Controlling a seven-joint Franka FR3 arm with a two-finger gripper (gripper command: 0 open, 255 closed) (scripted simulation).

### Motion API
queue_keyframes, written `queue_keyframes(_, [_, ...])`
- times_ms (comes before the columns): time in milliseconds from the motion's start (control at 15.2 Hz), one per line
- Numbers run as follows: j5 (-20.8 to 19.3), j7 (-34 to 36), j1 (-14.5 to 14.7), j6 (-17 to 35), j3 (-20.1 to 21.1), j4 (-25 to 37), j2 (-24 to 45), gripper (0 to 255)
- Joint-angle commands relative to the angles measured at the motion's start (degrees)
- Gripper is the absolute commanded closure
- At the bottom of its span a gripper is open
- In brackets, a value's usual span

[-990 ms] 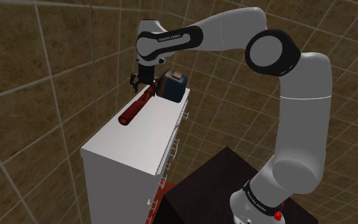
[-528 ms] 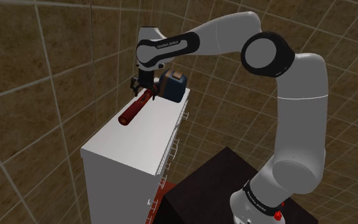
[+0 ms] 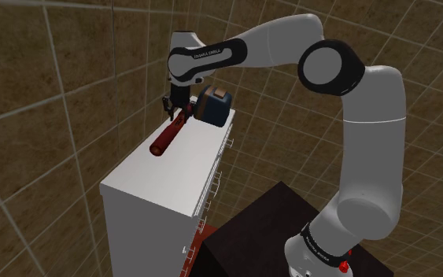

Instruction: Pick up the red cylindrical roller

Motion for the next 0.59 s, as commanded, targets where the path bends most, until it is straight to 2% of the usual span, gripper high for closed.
queue_keyframes(0, [0.12,0.03,0.43,1.16,0.39,-0.18,1.16,255])
queue_keyframes(132, [0.05,-0.33,0.06,2.2,0.23,-1.07,1.27,255])
queue_keyframes(528, [0.47,-0.68,-0.01,-1.38,0.45,0.56,-0.7,255])
